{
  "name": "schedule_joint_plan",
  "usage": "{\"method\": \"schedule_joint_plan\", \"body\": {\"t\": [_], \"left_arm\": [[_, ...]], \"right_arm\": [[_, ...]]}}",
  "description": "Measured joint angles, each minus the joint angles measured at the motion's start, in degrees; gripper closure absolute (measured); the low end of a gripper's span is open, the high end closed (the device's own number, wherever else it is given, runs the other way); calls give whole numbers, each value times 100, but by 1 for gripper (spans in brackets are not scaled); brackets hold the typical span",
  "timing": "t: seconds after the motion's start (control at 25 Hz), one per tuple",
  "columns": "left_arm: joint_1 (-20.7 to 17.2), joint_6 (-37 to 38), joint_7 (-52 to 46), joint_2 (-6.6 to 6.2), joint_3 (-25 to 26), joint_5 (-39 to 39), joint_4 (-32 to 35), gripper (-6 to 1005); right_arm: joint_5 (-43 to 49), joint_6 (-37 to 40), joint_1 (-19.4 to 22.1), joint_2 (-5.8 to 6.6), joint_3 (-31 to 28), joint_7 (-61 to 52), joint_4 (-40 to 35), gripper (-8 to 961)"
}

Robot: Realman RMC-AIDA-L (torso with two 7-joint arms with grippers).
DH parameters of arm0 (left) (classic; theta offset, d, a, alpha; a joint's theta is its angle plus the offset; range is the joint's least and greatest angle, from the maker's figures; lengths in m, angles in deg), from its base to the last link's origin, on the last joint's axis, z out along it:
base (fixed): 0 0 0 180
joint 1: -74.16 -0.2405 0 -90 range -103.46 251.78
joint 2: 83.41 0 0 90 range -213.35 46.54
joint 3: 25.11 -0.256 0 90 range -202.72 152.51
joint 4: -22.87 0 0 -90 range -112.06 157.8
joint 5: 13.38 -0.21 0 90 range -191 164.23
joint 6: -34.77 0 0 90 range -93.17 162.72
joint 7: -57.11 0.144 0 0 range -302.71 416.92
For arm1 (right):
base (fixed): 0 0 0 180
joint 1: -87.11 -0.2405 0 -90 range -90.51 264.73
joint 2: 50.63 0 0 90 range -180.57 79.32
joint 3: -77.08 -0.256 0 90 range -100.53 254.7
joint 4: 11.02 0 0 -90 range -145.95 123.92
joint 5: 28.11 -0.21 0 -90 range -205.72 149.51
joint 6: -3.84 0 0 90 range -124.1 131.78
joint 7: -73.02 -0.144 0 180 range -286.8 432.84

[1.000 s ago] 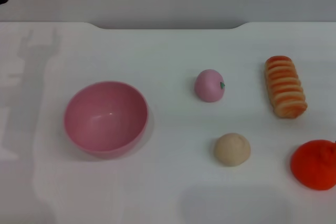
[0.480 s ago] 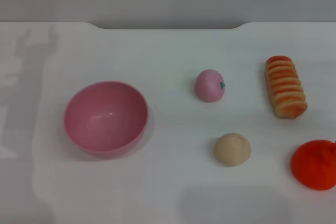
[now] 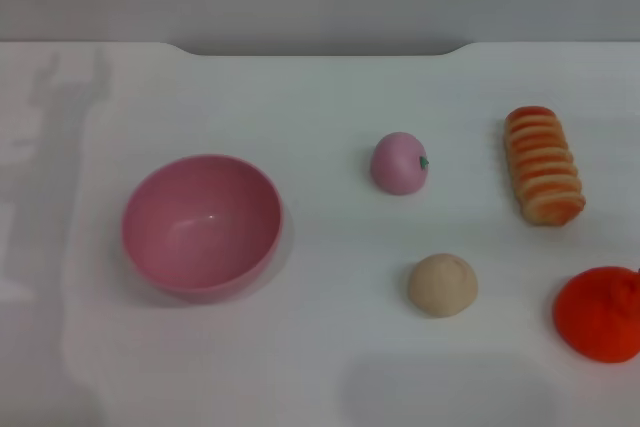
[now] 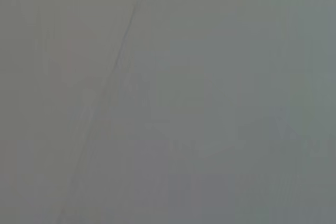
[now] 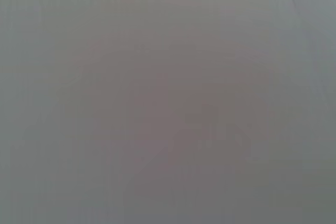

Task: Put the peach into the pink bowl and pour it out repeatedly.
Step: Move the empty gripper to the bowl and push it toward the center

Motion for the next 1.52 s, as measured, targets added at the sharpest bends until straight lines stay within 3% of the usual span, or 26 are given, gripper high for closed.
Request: {"method": "schedule_joint_plan", "body": {"t": [0.28,0.52,0.6,0.64,0.68,0.8,0.84,0.88,0.92,1.04,1.24,1.36,1.4,1.52], "left_arm": [[-21,79,-420,-25,-230,-58,166,398],[-182,85,-1139,-77,-897,-77,760,403],[-331,118,-2186,-242,-1248,-368,1250,404],[-390,243,-2911,-390,-1345,-758,1518,405],[-390,243,-2911,-390,-1345,-758,1518,412],[-398,767,-4440,-771,-1334,-1893,1987,431],[-398,767,-4440,-771,-1334,-1893,1987,437],[-330,1303,-5650,-1119,-1244,-2955,2451,444],[-311,1414,-5882,-1191,-1226,-3161,2536,444],[-186,2053,-7440,-1563,-971,-4602,3228,442],[24,2935,-9504,-1639,-95,-7329,4232,440],[55,3147,-10255,-1591,55,-8584,4777,439],[55,3147,-10255,-1591,55,-8584,4777,438],[57,3418,-11012,-1458,61,-9976,5311,437]], "right_arm": [[0,41,26,-8,0,-16,52,370],[1,55,31,-3,0,-26,52,373],[1,56,35,2,0,-33,52,373],[1,56,36,4,0,-34,51,374],[1,53,36,5,0,-34,48,374],[2,29,36,11,0,-36,35,375],[2,24,33,13,0,-36,32,376],[2,22,27,16,0,-36,27,376],[2,22,18,21,-1,-37,20,376],[2,24,-16,29,0,-46,14,377],[2,27,-111,91,0,-111,12,379],[2,20,-156,113,-5,-128,9,380],[2,20,-172,116,-7,-128,5,381],[2,18,-210,125,-8,-128,-7,382]]}}
